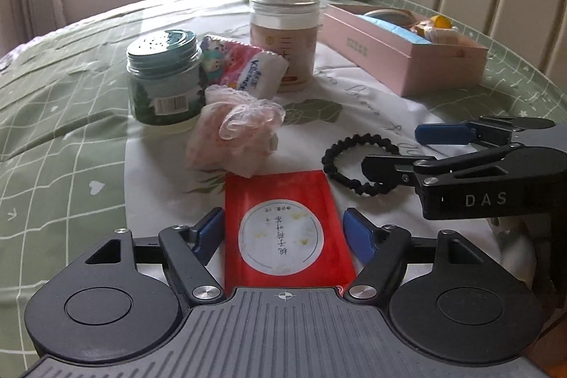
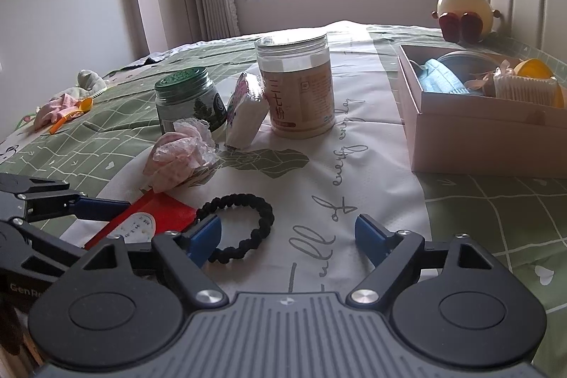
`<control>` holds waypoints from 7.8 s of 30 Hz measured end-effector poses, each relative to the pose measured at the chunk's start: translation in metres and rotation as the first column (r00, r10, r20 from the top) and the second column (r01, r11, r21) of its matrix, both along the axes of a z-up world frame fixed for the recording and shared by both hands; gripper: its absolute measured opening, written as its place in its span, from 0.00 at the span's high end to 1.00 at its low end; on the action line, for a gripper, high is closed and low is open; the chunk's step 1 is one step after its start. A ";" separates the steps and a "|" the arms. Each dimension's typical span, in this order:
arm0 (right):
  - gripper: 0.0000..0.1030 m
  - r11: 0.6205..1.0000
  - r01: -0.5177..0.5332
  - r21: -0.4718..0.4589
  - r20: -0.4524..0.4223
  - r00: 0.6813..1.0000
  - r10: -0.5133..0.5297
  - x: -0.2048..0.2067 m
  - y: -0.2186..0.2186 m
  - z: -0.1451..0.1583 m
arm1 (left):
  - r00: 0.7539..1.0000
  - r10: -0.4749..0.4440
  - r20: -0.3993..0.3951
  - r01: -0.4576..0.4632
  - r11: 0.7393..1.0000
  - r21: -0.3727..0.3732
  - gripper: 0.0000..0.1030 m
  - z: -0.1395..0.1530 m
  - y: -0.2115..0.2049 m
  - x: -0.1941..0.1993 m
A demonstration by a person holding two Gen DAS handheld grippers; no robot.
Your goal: Organize soft objects
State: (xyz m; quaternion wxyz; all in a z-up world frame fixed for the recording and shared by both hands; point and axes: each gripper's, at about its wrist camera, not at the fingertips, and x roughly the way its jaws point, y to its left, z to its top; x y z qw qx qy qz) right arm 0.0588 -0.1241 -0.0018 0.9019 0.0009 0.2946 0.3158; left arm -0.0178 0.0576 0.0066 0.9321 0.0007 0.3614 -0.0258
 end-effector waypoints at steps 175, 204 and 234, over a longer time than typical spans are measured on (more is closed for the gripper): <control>0.82 0.993 -0.077 -0.094 -0.034 0.997 0.074 0.065 0.111 0.057 | 0.984 0.143 0.106 -0.109 0.954 -0.279 0.36 0.007 0.051 -0.008; 0.74 0.941 -0.243 -0.237 0.235 0.925 0.298 -0.079 0.080 0.026 | 0.978 0.199 -0.065 -0.209 0.916 -0.343 0.43 0.027 0.051 0.043; 0.90 0.983 -0.035 -0.178 0.044 0.998 0.043 -0.027 -0.021 0.026 | 0.995 0.097 0.014 -0.093 0.980 -0.178 0.74 0.021 0.009 0.026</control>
